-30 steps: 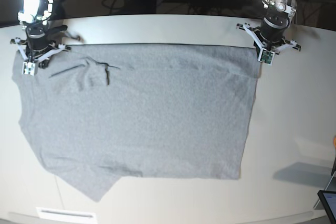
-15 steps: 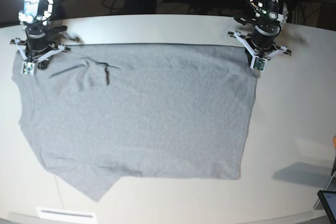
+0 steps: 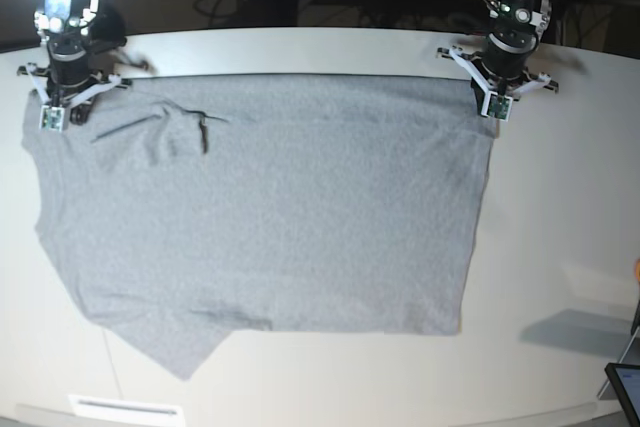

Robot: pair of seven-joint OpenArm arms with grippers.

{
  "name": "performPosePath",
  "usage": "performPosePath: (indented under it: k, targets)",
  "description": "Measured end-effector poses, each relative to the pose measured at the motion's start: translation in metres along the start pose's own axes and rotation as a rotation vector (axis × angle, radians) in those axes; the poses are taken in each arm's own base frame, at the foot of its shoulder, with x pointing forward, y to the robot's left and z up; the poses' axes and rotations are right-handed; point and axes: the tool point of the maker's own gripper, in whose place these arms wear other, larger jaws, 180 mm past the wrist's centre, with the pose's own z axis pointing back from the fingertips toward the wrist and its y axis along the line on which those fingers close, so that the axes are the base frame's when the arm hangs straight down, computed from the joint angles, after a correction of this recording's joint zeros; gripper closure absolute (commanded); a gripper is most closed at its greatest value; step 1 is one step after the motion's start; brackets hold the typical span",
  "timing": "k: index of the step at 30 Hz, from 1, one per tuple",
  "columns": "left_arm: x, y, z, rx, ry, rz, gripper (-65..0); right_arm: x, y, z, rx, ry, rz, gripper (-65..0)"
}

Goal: Fold the T-shirt properly
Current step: 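Lower the held edge with both grippers and lay the shirt flat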

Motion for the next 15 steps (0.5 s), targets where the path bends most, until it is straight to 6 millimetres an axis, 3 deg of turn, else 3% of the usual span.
performPosePath:
  k: [6, 15]
  targets:
    - [-0.008, -0.003, 0.013, -0.001, 0.03, -0.032, 0.0, -0.005, -0.002, 0.004, -0.003, 0.002, 0.005, -1.6]
    - [-0.011, 0.001, 0.014, 0.02, 0.045, -0.093, 0.0, -0.015, 0.0, 0.021, -0.014, 0.027, -0.008, -1.6]
